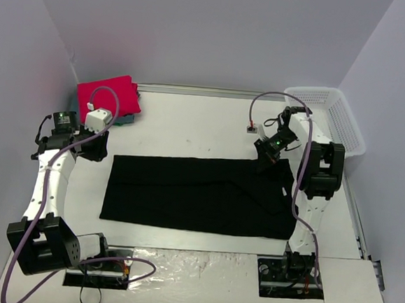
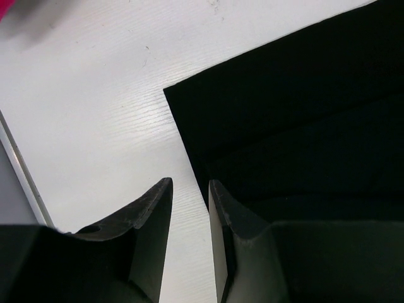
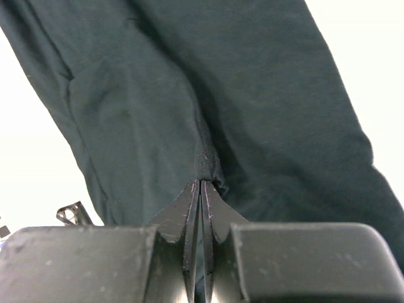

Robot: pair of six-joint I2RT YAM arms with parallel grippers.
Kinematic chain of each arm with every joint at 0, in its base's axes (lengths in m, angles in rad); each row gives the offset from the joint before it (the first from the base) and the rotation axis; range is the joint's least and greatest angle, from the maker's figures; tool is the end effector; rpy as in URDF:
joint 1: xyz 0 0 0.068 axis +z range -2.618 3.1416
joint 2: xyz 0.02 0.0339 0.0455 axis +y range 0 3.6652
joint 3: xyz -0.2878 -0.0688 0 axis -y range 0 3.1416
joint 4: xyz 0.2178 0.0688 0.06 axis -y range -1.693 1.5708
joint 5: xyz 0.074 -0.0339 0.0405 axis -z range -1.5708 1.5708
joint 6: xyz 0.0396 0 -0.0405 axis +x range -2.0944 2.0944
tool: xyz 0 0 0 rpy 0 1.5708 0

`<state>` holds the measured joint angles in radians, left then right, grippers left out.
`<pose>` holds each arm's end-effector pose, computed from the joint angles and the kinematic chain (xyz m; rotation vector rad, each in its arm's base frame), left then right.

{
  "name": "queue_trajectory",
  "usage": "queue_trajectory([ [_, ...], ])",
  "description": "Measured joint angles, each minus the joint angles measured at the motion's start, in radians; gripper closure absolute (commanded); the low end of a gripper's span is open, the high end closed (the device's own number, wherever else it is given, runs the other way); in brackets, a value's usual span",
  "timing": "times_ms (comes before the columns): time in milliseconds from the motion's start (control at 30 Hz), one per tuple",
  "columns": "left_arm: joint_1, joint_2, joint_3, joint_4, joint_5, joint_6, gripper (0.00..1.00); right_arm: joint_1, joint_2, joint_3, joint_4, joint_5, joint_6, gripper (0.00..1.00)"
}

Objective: Fold and stack the t-shirts
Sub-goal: Fold the other side of the tshirt into a rectangle

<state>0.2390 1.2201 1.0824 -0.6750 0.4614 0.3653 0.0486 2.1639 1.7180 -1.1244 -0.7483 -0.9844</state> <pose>0.2183 0.0350 0.3338 0.3568 2.2624 -0.2411 0.4015 0.0465 0.2093 -1.3099 2.3059 0.9291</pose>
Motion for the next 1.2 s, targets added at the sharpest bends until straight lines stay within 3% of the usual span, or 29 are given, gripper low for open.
queue_trajectory([
  [300, 0.005, -0.015, -0.001, 0.0, 0.011, -0.001, 0.72, 0.058, -0.143, -0.113, -0.002, 0.001, 0.0, 1.0],
  [633, 0.006, -0.033, -0.015, -0.007, 0.024, 0.0, 0.72, 0.243, -0.29, -0.282, 0.002, 0.052, 0.02, 1.0],
  [933, 0.006, -0.035, -0.015, -0.023, 0.039, 0.0, 0.72, 0.333, -0.324, -0.39, 0.003, 0.084, 0.03, 1.0],
  [967, 0.006, -0.035, -0.015, -0.024, 0.039, 0.0, 0.72, 0.34, -0.324, -0.399, 0.003, 0.089, 0.031, 0.94],
  [1000, 0.006, -0.035, -0.015, -0.026, 0.04, 0.0, 0.72, 0.346, -0.324, -0.409, 0.003, 0.092, 0.034, 0.78],
  [1033, 0.006, -0.035, -0.015, -0.026, 0.04, 0.0, 0.72, 0.351, -0.324, -0.417, 0.002, 0.094, 0.038, 0.7],
  [1133, 0.006, -0.035, -0.015, -0.027, 0.041, 0.0, 0.72, 0.36, -0.324, -0.432, 0.002, 0.102, 0.037, 0.6],
  [1200, 0.006, -0.035, -0.015, -0.028, 0.044, 0.0, 0.71, 0.364, -0.327, -0.433, 0.002, 0.106, 0.038, 0.59],
])
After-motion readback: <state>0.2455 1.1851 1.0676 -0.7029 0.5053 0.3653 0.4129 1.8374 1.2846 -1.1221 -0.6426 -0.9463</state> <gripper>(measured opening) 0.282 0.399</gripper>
